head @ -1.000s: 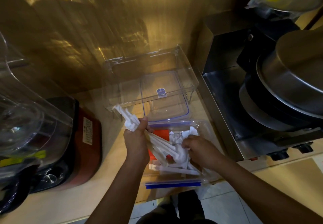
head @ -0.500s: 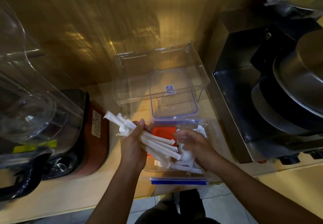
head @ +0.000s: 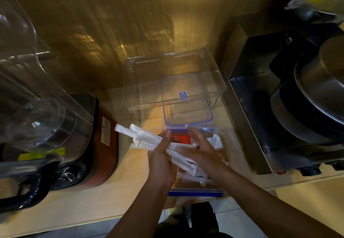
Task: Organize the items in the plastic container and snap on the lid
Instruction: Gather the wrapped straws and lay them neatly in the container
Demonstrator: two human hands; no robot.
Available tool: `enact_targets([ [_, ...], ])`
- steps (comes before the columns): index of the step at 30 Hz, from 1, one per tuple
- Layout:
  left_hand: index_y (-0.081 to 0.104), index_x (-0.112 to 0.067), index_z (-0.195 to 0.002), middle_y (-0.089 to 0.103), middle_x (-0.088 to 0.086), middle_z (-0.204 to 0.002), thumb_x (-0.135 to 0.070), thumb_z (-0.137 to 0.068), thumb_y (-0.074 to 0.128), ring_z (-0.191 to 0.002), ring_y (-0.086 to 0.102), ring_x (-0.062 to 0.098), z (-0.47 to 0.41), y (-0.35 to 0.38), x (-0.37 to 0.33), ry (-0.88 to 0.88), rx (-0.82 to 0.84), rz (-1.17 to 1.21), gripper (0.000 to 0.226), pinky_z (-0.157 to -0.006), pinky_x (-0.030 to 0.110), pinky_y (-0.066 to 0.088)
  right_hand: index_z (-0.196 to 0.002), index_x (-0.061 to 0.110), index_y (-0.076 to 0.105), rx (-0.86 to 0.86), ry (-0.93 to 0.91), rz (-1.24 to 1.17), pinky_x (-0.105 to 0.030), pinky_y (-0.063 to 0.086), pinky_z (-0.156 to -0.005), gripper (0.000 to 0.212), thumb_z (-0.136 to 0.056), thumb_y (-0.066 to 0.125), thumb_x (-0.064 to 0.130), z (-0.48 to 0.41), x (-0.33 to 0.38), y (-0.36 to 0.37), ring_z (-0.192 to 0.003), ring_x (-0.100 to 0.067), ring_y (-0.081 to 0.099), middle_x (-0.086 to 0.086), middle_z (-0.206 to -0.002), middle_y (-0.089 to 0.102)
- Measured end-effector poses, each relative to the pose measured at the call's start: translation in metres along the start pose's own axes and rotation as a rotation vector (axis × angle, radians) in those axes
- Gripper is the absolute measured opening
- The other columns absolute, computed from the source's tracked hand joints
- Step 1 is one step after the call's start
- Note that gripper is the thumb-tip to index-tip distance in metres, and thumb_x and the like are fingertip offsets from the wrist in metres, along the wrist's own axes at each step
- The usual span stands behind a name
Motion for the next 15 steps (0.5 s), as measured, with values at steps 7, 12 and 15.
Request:
enact_targets([
  [7, 0.069, -0.009, -0.076, 0.07, 0.01, -0.068, -0.017, -0.072, 0.069, -0.065, 0.07, 0.024, 0.01, -0.002, 0.019, -0.11, -0.025, -0.047, 0.009, -0.056, 0.033, 0.057, -0.131, 0.04, 0.024, 0.202, -0.096, 0.853, -0.039, 0.051, -0.089, 0.07, -0.077, 0.067, 0.044, 0.002, -0.015, -0.001, -0.106, -0.018, 0.06, 0.003, -0.125, 0.059],
  [12, 0.071, -0.015, -0.073, 0.069, 0.007, -0.067, -0.017, -0.068, 0.069, -0.066, 0.069, 0.02, 0.013, 0.002, 0.017, -0.111, 0.04, -0.062, 0.006, -0.056, 0.031, 0.055, -0.124, 0.022, 0.035, 0.149, 0.029, 0.862, -0.033, 0.049, -0.071, 0.052, -0.081, 0.064, 0.031, -0.005, -0.033, -0.001, -0.092, -0.021, 0.06, -0.004, -0.113, 0.062],
  [15, 0.062, -0.018, -0.091, 0.064, 0.006, -0.083, -0.018, -0.068, 0.07, -0.079, 0.063, 0.022, 0.006, -0.008, -0.008, 0.104, -0.092, -0.136, 0.025, -0.071, 0.038, 0.054, -0.112, 0.026, 0.044, 0.242, 0.088, 0.847, -0.019, 0.04, -0.06, 0.034, -0.082, 0.06, 0.019, -0.003, -0.039, -0.012, -0.083, -0.011, 0.055, 0.004, -0.102, 0.059],
])
Point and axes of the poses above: each hand's wrist, its own z-axis away from the middle knuckle, its own y-axis out of the palm, x = y × z, the point moved 4 cm from there along -z, towards the middle knuckle
